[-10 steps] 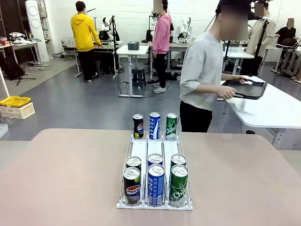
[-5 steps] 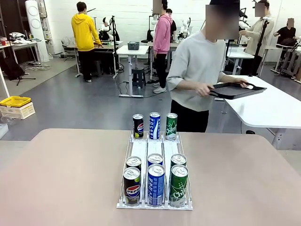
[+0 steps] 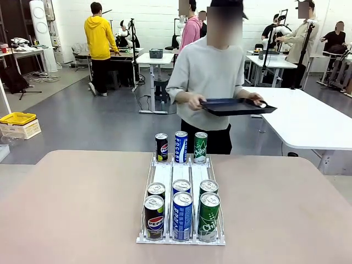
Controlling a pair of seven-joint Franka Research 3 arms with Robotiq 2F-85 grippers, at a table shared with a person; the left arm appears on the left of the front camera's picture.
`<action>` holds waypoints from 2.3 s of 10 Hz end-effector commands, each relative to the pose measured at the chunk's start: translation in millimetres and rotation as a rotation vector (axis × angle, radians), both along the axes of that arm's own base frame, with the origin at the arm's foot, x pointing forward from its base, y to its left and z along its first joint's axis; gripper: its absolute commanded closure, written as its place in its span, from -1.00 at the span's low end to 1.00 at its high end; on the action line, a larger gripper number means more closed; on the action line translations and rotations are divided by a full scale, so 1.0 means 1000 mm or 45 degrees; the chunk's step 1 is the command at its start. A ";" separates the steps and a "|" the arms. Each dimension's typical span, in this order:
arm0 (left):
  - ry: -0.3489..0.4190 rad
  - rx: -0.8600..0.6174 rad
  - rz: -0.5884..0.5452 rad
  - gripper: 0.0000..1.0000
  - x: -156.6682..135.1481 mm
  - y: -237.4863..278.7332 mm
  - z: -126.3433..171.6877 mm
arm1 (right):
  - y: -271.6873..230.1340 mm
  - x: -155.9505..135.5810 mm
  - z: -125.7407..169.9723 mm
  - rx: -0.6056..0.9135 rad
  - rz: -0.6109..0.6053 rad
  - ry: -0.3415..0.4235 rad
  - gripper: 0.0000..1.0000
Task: Retrieve and hand over the desired beverage to the person.
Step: Pick up a can of the same type that the person held from the Automatic Can Dispenser.
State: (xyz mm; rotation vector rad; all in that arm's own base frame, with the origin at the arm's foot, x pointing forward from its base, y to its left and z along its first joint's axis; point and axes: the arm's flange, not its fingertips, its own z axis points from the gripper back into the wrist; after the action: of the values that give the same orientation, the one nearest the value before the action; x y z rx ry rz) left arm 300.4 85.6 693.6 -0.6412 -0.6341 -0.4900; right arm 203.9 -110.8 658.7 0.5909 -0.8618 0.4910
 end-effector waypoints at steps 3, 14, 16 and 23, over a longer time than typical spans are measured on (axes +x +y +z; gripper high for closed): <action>-0.008 0.015 -0.014 -1.00 0.000 0.003 0.001 | 0.002 -0.001 0.000 0.015 0.035 -0.012 -1.00; -0.008 0.015 -0.014 -1.00 0.000 0.003 0.001 | 0.002 -0.001 0.000 0.015 0.035 -0.012 -1.00; -0.008 0.015 -0.014 -1.00 0.000 0.003 0.001 | 0.002 -0.001 0.000 0.015 0.035 -0.012 -1.00; -0.008 0.015 -0.014 -1.00 0.000 0.003 0.001 | 0.002 -0.001 0.000 0.015 0.035 -0.012 -1.00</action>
State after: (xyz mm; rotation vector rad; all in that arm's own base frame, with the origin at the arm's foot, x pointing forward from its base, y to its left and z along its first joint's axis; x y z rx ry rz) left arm 300.5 85.7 693.7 -0.6410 -0.6341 -0.4901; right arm 203.8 -110.8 658.6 0.5910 -0.8611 0.4916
